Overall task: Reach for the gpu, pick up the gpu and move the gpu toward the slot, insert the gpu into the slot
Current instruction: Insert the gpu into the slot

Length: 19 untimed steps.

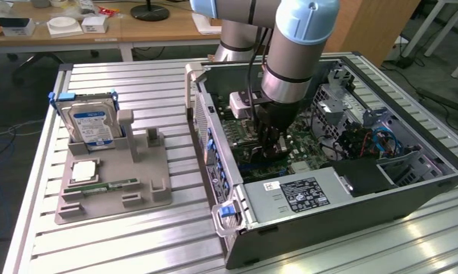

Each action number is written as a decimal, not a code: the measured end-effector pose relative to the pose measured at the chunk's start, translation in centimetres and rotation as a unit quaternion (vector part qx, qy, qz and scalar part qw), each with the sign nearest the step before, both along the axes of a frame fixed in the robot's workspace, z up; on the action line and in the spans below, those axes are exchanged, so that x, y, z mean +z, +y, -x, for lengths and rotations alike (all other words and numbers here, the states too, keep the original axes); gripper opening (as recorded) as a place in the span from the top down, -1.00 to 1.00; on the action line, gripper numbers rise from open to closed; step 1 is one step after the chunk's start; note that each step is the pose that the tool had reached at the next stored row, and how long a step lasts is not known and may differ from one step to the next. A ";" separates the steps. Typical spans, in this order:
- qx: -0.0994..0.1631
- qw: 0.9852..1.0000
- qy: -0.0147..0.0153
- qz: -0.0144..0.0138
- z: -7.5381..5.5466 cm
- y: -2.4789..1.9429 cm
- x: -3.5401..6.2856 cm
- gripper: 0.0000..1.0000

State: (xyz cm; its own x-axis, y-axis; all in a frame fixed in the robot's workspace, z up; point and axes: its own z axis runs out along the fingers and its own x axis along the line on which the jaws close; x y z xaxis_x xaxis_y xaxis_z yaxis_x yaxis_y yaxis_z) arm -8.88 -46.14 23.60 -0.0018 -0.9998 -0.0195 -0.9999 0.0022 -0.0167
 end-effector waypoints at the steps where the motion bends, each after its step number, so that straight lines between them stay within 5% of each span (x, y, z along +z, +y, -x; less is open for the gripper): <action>1: 0.000 1.000 0.000 0.000 0.0 0.00 0.00 0.47; 19: 0.000 1.000 0.000 0.000 0.2 0.00 -0.04 0.47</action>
